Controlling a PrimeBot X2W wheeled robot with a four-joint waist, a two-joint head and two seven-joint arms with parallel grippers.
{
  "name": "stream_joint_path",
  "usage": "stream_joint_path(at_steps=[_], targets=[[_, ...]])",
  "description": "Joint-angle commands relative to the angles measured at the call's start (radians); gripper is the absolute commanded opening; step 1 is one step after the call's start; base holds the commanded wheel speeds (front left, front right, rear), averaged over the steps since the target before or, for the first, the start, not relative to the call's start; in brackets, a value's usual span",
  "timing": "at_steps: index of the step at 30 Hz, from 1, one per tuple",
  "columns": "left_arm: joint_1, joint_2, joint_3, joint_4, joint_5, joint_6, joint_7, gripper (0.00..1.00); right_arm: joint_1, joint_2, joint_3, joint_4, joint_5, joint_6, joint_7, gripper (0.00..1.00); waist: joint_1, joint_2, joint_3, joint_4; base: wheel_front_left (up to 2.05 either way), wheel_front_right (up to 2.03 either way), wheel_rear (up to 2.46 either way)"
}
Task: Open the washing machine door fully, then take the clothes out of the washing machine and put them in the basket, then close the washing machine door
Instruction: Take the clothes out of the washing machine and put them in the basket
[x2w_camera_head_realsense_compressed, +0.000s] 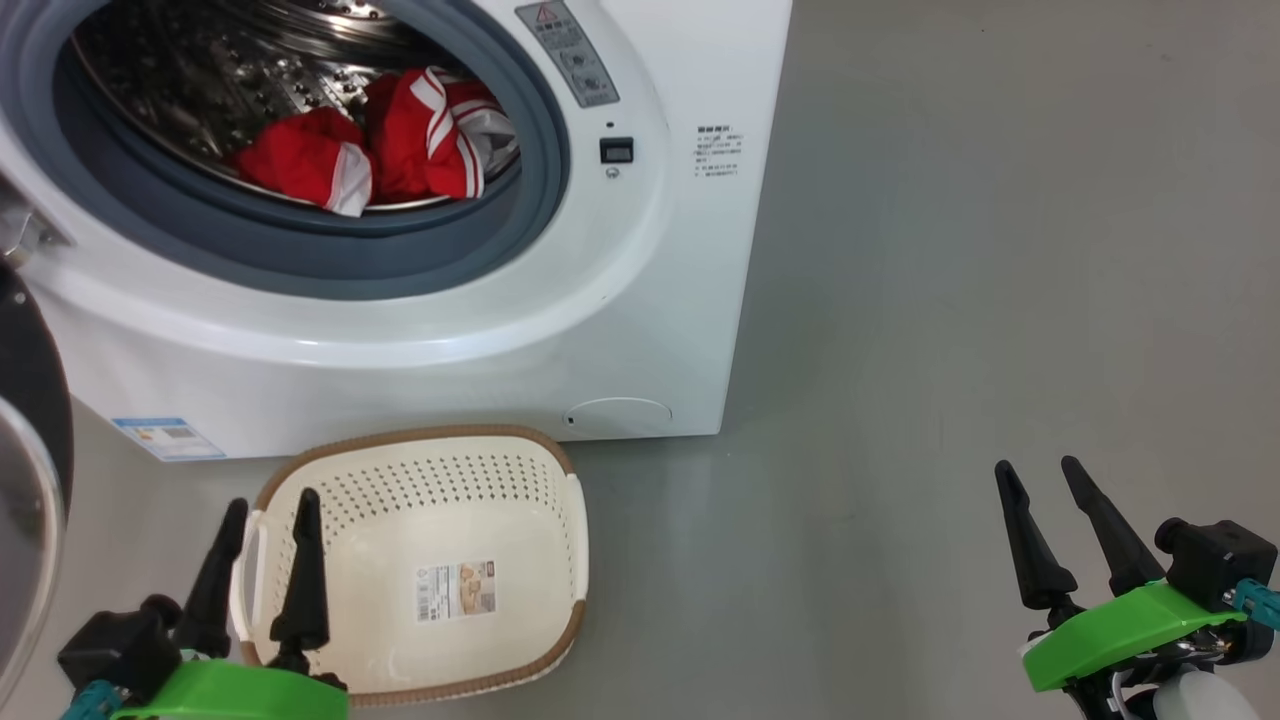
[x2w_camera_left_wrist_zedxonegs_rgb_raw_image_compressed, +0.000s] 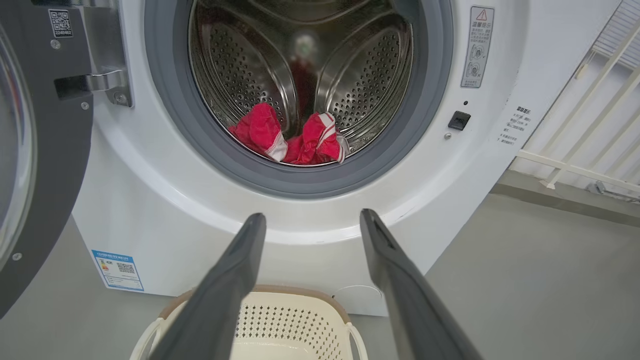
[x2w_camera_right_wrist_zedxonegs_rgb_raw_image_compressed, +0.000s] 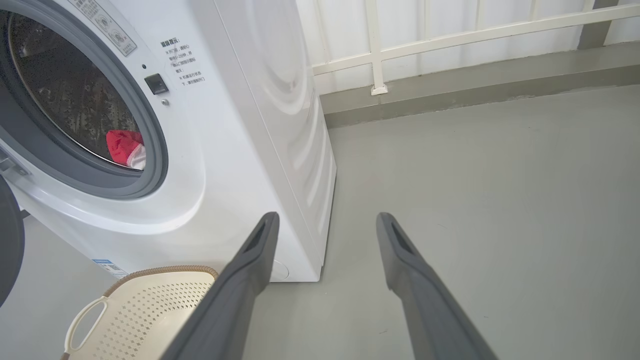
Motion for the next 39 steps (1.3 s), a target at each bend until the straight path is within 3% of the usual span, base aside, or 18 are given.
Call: stream_joint_path(at_steps=[1,19,28,39], targets=[[-0.031,0.015,0.043,-0.02,0.001,-0.003,-0.005,1.0,-0.007,-0.011,0.024,-0.024,-0.001,0.002,-0.012,1.0,0.0,0.0,0.005,0.001,0.94,-0.94,0.0],[-0.112,0.004,0.04,0.067,0.045,-0.003,-0.005,1.0,-0.033,0.002,0.042,-0.023,0.0,0.002,-0.012,1.0,0.0,0.0,0.053,-0.003,0.18,-0.18,0.0],[-0.346,0.02,0.06,0.232,0.114,-0.003,-0.005,1.0,-0.071,0.02,0.042,-0.029,0.0,0.002,-0.012,1.0,0.0,0.0,0.124,-0.023,0.0,0.0,0.0],[-0.69,0.077,0.072,0.522,0.197,0.015,-0.005,1.0,-0.127,0.058,0.06,-0.034,-0.004,0.002,-0.012,1.0,0.0,0.0,0.219,-0.083,0.0,0.0,0.0]])
